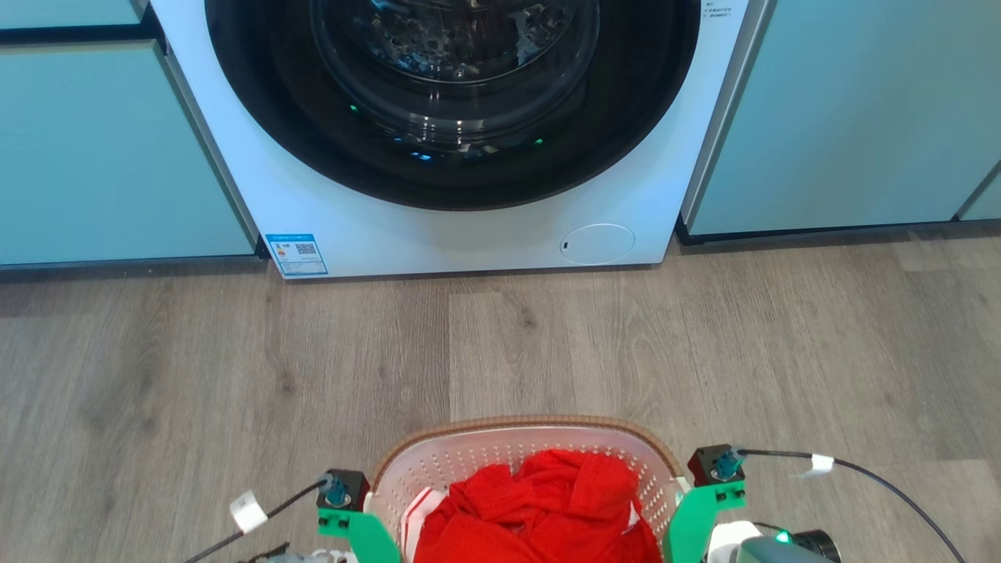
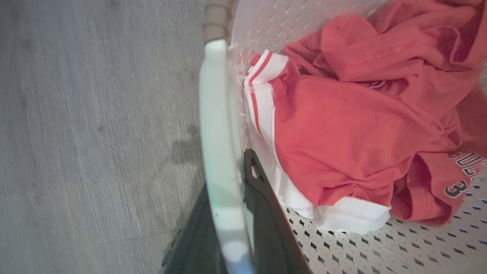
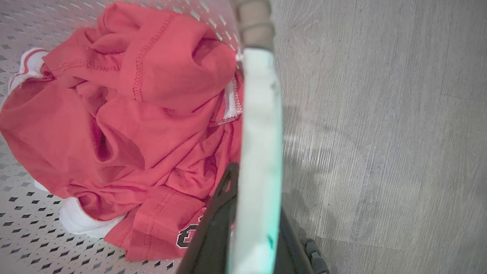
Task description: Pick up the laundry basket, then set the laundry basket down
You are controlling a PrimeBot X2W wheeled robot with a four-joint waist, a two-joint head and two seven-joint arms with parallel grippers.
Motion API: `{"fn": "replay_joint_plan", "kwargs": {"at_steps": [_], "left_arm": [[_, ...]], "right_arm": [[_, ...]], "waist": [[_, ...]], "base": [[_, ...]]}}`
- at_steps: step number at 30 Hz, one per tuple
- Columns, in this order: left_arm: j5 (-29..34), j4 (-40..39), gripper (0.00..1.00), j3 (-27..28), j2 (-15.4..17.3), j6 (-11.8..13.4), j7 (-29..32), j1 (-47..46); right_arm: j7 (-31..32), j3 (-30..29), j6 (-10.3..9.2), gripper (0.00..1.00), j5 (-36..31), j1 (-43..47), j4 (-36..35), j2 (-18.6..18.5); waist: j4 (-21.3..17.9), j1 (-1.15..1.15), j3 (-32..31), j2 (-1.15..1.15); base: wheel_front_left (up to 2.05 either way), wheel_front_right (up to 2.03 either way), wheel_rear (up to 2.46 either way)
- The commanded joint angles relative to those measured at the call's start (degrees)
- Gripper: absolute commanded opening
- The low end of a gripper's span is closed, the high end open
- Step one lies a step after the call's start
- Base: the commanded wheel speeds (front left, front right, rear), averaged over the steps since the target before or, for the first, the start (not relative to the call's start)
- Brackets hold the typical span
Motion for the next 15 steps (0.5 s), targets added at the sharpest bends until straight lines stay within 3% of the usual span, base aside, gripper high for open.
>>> {"fn": "replay_joint_plan", "kwargs": {"at_steps": [1, 15], "left_arm": [[-0.3, 0.0, 0.00, 0.3, 1.0, 0.6, -0.6, -1.7], [-1.0, 0.3, 0.00, -0.7, 1.0, 0.9, -0.7, -1.9]], "right_arm": [[-1.0, 1.0, 0.41, 0.00, 0.2, -2.0, -0.9, 0.9], [-1.6, 3.3, 0.41, 0.00, 1.8, -2.8, -0.5, 0.9]], "waist": [[0.0, 0.00, 0.0, 0.00], [-0.3, 0.00, 0.7, 0.00]], "base": [[0.00, 0.00, 0.00], [0.00, 0.00, 0.00]]}}
